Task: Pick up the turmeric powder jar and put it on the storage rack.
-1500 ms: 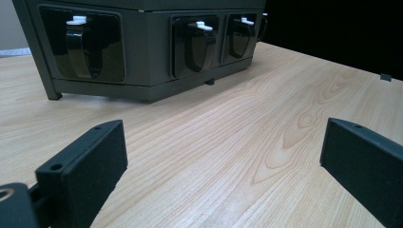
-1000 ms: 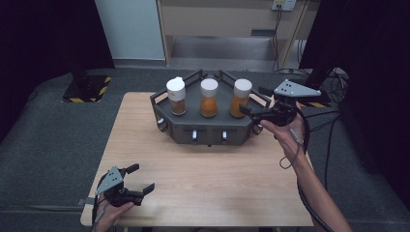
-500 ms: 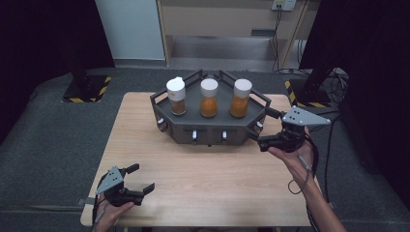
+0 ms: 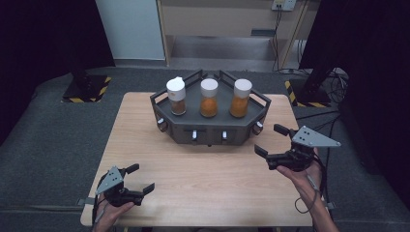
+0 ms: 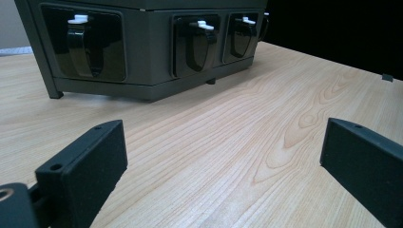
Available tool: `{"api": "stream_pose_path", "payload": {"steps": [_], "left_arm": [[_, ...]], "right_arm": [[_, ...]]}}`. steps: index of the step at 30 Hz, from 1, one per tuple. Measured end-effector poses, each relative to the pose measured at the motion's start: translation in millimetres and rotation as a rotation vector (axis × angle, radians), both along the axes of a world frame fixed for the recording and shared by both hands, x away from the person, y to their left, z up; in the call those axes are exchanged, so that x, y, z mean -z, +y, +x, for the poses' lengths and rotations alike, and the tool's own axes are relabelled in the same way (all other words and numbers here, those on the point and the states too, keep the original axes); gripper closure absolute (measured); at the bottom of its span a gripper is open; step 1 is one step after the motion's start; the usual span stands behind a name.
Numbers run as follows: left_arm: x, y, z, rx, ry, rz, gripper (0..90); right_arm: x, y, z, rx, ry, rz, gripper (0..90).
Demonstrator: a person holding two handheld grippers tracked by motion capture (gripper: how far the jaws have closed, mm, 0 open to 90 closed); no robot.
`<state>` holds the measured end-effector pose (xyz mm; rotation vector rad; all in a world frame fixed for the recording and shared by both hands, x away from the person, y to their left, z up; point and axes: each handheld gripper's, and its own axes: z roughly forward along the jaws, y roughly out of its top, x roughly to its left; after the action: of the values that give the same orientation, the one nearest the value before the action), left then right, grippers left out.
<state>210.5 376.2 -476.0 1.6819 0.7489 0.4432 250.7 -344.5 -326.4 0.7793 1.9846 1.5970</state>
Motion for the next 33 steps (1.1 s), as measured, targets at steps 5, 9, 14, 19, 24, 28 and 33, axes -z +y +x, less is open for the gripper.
{"api": "stream_pose_path", "payload": {"steps": [5, 9, 14, 19, 24, 28, 33], "left_arm": [[-0.1, 0.1, -0.3, -0.002, 0.000, 0.001, 0.5], [-0.3, -0.2, -0.6, -0.004, -0.001, 0.002, 0.5], [-0.3, -0.2, -0.5, -0.005, 0.000, 0.002, 0.5], [-0.3, -0.1, -0.7, -0.004, -0.002, 0.002, 0.5], [-0.3, -0.1, -0.8, -0.006, -0.002, 0.002, 0.4], [-0.3, -0.4, -0.7, -0.004, -0.002, 0.003, 0.4], [-0.3, -0.6, -0.6, -0.004, -0.002, 0.004, 0.4]], "right_arm": [[13.6, -8.0, -10.7, 0.017, 0.009, -0.010, 2.6], [23.6, -14.1, -20.3, 0.034, 0.003, -0.010, 2.5], [35.2, -17.6, -31.7, 0.062, 0.008, -0.023, 2.5], [50.8, -22.8, -40.3, 0.073, 0.017, -0.020, 2.4], [62.5, -26.6, -47.3, 0.088, 0.029, -0.017, 2.5], [70.7, -27.2, -52.7, 0.108, 0.030, -0.041, 2.7], [81.2, -29.7, -56.1, 0.124, 0.050, -0.051, 2.9]]}}
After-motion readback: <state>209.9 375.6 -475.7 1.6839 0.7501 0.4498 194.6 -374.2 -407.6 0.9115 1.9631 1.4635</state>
